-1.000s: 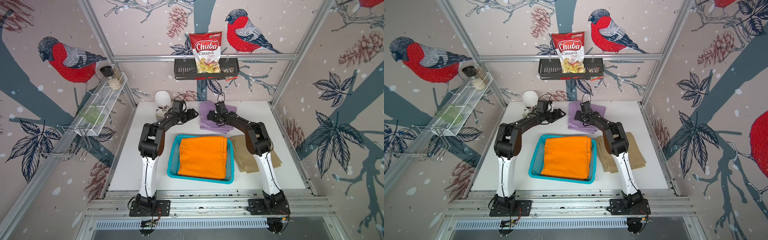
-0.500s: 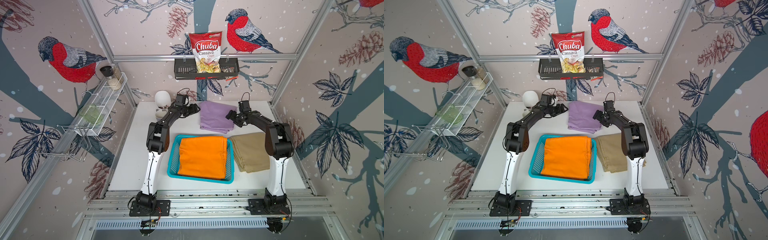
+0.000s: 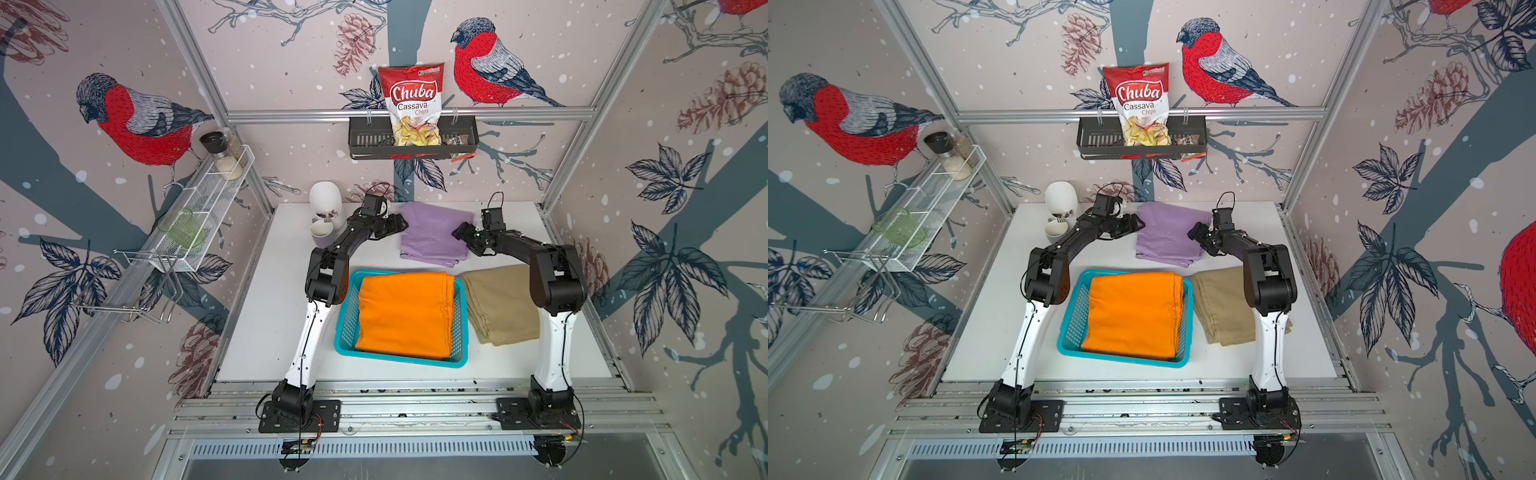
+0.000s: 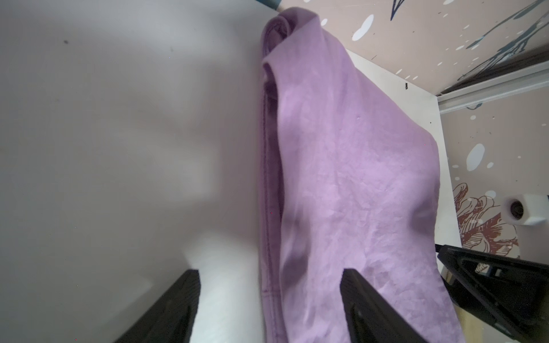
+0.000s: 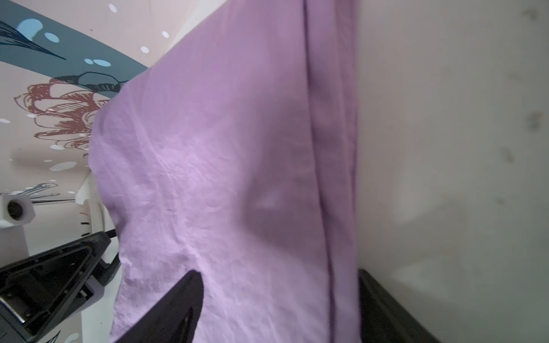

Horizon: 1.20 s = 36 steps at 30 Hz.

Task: Put the folded long pants in the basket
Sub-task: Pick up the long pant at the center of the board.

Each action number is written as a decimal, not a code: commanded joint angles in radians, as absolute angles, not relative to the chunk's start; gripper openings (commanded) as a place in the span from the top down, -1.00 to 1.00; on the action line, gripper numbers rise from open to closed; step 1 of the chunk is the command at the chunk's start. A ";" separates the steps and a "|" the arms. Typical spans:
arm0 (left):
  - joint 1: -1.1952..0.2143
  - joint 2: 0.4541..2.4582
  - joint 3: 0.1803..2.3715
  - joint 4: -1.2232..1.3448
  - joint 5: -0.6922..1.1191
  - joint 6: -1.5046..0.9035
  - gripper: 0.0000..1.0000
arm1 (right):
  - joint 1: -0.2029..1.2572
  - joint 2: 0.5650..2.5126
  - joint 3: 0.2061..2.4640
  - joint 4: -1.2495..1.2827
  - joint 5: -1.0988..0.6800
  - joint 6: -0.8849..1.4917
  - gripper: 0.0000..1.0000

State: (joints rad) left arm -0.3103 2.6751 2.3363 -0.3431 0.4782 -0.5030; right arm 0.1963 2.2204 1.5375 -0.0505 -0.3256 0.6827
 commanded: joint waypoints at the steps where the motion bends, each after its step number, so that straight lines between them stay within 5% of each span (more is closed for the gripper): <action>1: -0.330 2.711 2.352 -0.384 0.503 -0.541 -0.56 | 0.218 2.266 1.551 -0.103 -0.348 0.722 -0.64; 6: -0.368 2.737 2.353 -0.344 0.540 -0.577 -0.51 | 0.241 2.304 1.573 -0.070 -0.362 0.757 -0.54; 9: -0.380 2.758 2.366 -0.326 0.558 -0.606 -0.14 | 0.245 2.318 1.572 -0.035 -0.374 0.784 -0.31; 11: -0.380 2.772 2.379 -0.316 0.570 -0.633 0.32 | 0.245 2.326 1.571 -0.015 -0.383 0.798 0.05; 13: -0.376 2.781 2.400 -0.314 0.572 -0.653 0.95 | 0.244 2.333 1.575 0.008 -0.395 0.809 0.62; 15: -0.372 2.779 2.416 -0.304 0.572 -0.672 1.00 | 0.242 2.337 1.584 0.028 -0.413 0.819 1.00; 36: -0.338 2.491 2.493 -0.293 0.623 -0.794 1.00 | 0.241 2.093 1.757 -0.068 -0.447 0.782 1.00</action>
State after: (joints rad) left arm -0.3374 2.5599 2.4981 -0.3168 0.5953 -0.7879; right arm 0.2352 2.1326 1.7519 -0.0452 -0.4370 0.8089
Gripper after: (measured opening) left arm 0.152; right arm 0.160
